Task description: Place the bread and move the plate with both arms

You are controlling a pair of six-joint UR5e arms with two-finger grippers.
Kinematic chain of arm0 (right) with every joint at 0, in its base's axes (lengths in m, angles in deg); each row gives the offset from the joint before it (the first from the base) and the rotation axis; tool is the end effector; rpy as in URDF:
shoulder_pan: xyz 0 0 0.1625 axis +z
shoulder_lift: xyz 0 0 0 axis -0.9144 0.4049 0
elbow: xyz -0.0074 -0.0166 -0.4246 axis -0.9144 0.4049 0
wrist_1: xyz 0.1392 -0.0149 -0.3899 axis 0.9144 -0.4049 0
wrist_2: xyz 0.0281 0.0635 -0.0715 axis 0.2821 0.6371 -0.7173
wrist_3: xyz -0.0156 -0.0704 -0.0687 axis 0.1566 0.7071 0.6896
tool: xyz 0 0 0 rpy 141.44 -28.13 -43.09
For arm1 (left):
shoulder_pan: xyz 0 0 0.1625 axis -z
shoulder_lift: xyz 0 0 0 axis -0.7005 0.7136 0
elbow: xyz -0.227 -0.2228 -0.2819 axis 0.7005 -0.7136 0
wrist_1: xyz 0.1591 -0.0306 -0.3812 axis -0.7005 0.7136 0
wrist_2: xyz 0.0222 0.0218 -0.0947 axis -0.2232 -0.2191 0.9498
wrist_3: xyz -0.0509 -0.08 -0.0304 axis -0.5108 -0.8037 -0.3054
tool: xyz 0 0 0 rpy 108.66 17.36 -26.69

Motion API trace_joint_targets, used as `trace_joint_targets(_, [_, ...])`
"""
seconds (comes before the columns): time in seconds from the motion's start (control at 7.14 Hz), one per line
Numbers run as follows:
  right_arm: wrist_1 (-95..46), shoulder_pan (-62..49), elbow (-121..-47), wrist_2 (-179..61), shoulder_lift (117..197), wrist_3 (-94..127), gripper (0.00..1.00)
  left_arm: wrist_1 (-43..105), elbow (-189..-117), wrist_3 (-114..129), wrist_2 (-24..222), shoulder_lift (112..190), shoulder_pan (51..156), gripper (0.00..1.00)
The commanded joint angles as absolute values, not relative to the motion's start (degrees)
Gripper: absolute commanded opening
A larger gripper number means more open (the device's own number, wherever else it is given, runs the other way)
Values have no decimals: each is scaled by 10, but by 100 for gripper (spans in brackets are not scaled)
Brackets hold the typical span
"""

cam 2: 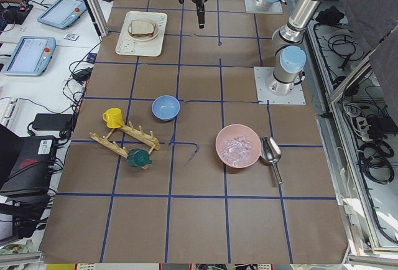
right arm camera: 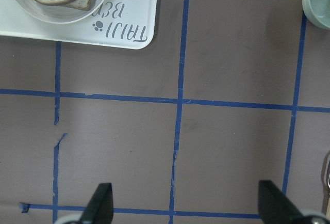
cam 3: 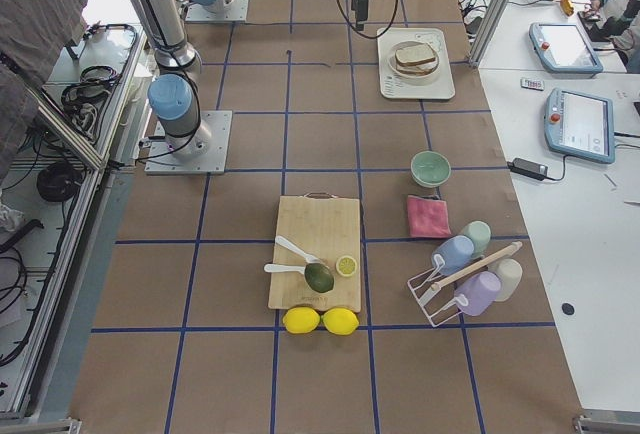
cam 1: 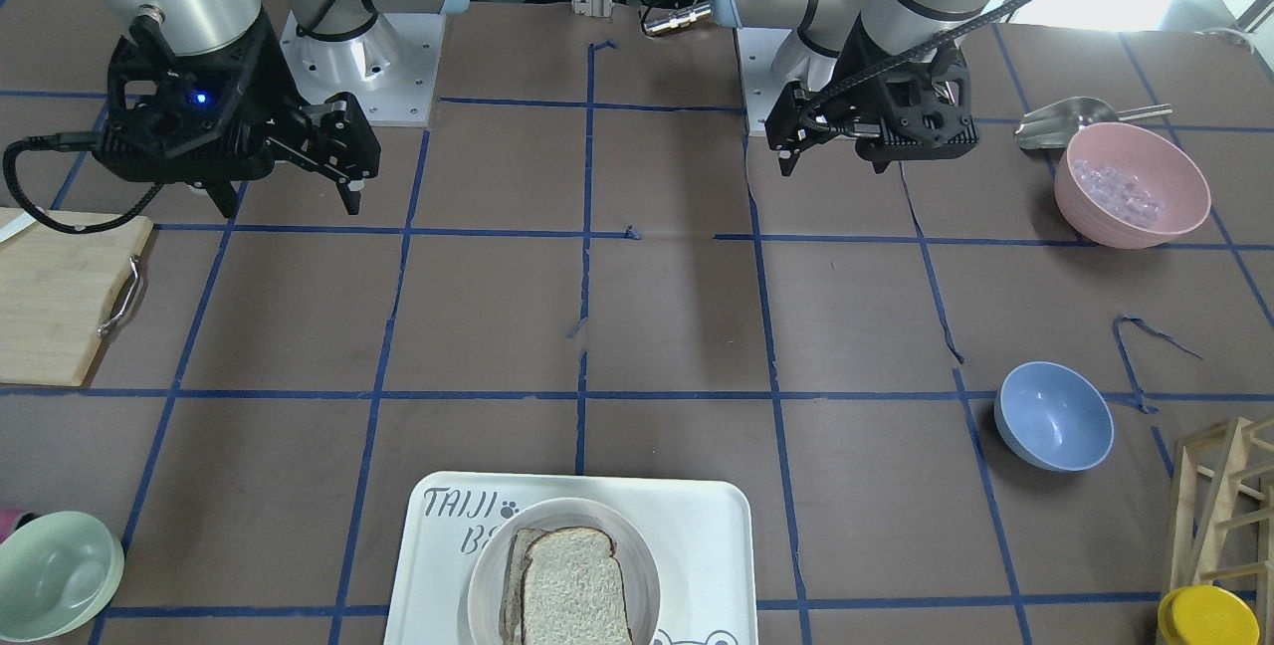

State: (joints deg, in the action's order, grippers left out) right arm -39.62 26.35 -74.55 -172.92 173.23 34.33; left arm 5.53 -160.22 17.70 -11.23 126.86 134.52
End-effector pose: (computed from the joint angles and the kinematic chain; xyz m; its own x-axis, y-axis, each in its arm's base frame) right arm 0.1540 -0.5244 0.5108 -0.9973 -0.0698 0.0220 -0.0712 0.9949 -0.0715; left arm -0.1357 -0.4483 0.4552 -0.9966 -0.0811 0.0150 -0.0797 0.9938 0.0779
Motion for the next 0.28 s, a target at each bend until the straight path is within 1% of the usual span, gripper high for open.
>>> trace_joint_targets(0.0, [-412, 263, -750, -1727, 1730, 339, 100, 56, -1602, 178, -113, 1269, 1344, 100])
trace_joint_targets(0.14, [-419, 263, -751, -1727, 1730, 338, 100, 56, -1602, 178, -113, 1269, 1344, 100])
